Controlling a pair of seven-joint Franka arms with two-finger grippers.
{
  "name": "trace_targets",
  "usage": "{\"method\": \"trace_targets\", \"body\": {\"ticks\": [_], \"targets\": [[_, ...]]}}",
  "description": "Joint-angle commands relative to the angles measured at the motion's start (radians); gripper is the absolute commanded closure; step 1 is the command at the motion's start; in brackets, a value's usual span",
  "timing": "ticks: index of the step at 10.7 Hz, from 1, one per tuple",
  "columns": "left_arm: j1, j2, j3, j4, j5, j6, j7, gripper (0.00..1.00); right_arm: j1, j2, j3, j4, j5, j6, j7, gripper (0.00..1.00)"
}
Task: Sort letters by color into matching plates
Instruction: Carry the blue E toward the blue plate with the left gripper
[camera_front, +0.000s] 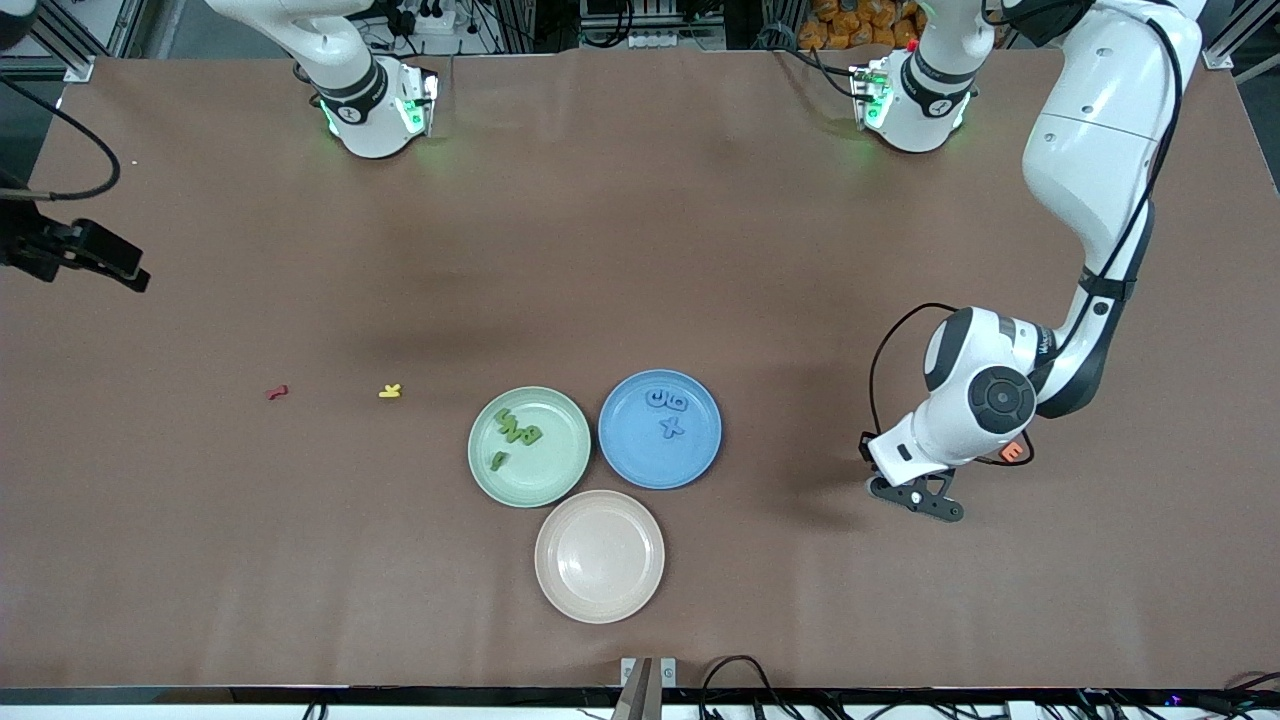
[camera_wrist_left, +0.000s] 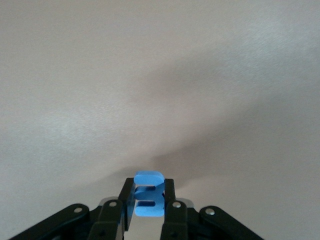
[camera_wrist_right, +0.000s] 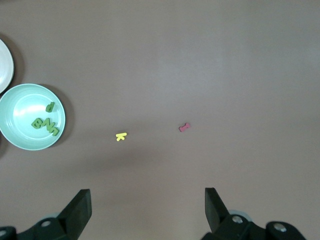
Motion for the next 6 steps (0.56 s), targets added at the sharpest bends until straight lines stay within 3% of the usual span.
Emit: {"method": "trace_targets", "body": {"ticks": [1,6], "targets": [[-0.015,-0.011,0.002,0.021,-0.034,-0.015,-0.024,1.00,0.030,-0.021,0.005,-0.047,-0.012,0.044,0.088,0.00],[-0.038,-0.006,0.002,0.027,-0.037,-0.015,-0.119,1.00,0.019,-0.022,0.004,-0.039,-0.010,0.062,0.087,0.00]]}}
